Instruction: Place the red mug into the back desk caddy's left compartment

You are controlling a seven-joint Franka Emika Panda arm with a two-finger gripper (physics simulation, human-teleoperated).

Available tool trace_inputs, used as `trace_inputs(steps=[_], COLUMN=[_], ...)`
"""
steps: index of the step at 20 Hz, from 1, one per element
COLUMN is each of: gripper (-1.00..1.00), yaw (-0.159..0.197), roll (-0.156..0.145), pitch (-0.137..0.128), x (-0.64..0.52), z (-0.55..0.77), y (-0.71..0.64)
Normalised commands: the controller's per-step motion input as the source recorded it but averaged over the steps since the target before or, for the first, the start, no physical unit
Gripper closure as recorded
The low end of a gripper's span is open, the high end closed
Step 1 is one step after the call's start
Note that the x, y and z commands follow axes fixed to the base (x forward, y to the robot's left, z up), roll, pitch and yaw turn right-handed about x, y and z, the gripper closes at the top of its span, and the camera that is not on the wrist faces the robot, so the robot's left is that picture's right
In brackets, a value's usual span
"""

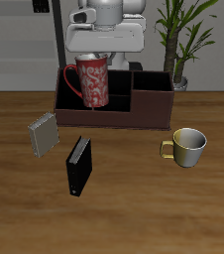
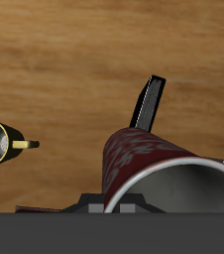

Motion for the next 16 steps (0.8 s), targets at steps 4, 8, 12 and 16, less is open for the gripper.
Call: trace_inputs(steps=[4, 8, 12, 16], gripper=[1.00, 1.00, 1.00, 1.00], yaw=[-0.049, -0.015, 0.004, 0.016], roll=[-0.030, -0.037, -0.037, -0.028], pitch=[0.039, 0.024, 0.009, -0.011], x=[-0.22, -0.23, -0.27, -0.36], z=[-0.04, -0.04, -0.02, -0.02], y=[-0.39, -0.35, -0.22, -0.13])
